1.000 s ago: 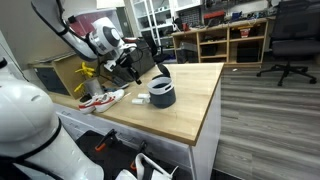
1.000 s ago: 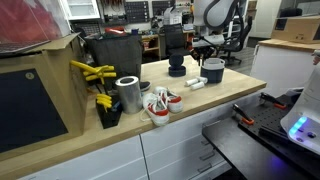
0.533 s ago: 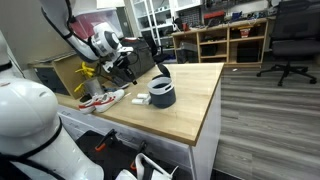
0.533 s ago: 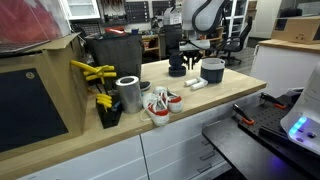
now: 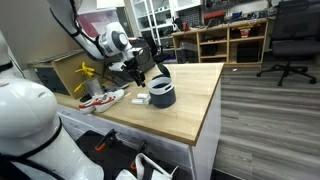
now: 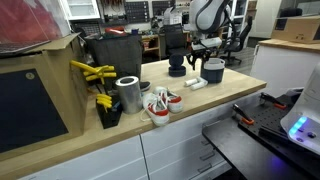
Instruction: Remove the white object from the container
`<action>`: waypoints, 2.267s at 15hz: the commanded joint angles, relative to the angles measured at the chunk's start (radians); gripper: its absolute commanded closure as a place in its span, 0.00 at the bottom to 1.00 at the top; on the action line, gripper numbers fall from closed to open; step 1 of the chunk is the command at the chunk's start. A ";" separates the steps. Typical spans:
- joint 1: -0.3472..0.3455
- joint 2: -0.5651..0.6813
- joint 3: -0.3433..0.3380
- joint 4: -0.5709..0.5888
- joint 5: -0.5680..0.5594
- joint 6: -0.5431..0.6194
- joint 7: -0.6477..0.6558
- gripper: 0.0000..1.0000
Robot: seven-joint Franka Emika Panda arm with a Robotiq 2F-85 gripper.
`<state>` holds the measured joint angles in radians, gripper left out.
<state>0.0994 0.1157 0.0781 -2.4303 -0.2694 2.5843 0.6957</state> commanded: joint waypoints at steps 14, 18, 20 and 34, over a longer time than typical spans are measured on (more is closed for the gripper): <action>-0.075 -0.061 -0.120 -0.029 -0.030 -0.138 -0.404 0.00; -0.088 -0.079 -0.118 -0.037 -0.027 -0.140 -0.405 0.00; -0.088 -0.066 -0.114 -0.042 -0.001 -0.121 -0.379 0.00; 0.008 0.173 -0.143 -0.001 -0.025 0.124 -0.164 0.00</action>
<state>0.0621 0.2291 -0.0392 -2.4690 -0.2838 2.6624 0.4758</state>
